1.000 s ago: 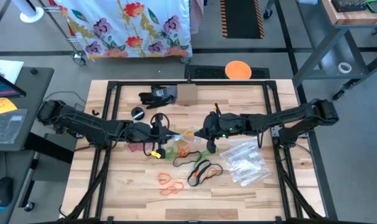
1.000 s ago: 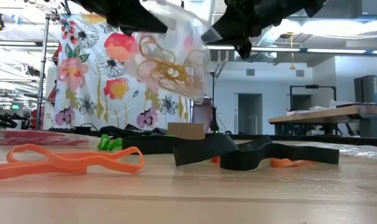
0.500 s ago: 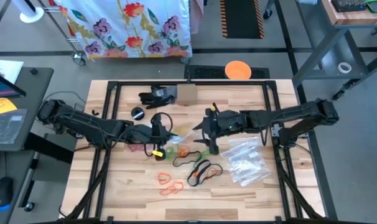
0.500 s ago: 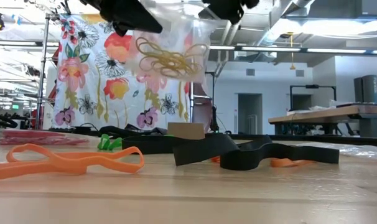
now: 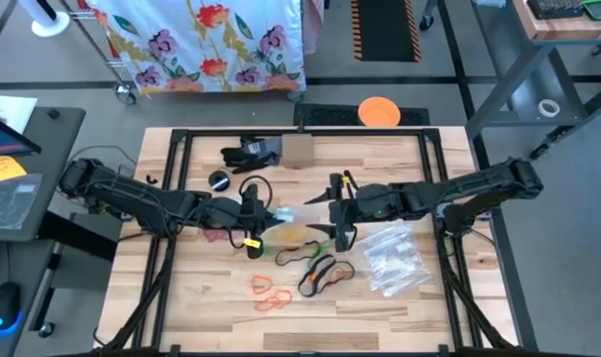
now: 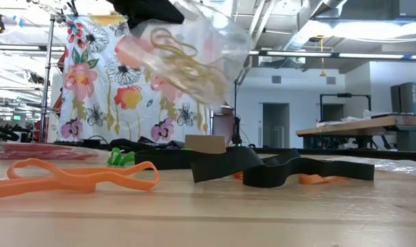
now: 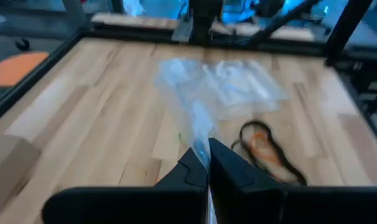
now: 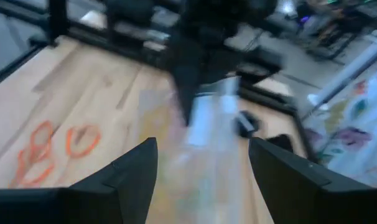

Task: Sort rubber bands
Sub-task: Close the transparent zip bag

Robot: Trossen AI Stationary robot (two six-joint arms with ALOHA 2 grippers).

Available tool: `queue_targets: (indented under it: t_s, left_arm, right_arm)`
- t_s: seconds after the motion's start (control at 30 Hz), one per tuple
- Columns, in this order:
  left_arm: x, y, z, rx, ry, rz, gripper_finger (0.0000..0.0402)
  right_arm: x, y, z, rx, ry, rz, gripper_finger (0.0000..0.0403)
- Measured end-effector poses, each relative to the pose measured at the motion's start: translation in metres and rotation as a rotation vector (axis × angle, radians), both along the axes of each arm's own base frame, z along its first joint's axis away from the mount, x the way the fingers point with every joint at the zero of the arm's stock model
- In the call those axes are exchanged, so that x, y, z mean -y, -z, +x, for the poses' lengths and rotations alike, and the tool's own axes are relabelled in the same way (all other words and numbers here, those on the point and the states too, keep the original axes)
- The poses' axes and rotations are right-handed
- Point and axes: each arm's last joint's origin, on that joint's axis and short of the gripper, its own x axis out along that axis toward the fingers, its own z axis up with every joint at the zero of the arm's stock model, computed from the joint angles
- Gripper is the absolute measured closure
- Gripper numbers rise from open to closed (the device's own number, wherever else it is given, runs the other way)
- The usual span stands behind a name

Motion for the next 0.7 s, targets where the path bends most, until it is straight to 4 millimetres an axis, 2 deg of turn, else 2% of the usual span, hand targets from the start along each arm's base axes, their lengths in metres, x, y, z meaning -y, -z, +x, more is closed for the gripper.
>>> queue_targets:
  t_s: [0.27,0.47,0.6,0.7]
  left_arm:
    - [0.002,0.000,0.001,-0.001,0.056,0.006,0.0401]
    - [0.004,0.005,0.004,-0.028,0.123,0.100,0.0401]
    - [0.006,0.007,0.013,0.004,0.171,0.138,0.0401]
    - [0.008,0.014,0.022,0.017,0.227,0.146,0.0401]
  right_arm:
    - [-0.006,0.015,0.022,0.045,-0.054,0.038,0.0155]
    - [-0.020,0.038,0.037,0.018,-0.079,0.027,0.0160]
    - [-0.037,0.037,0.032,0.033,-0.104,0.016,0.0180]
    - [-0.046,0.040,0.017,0.026,-0.057,-0.067,0.0201]
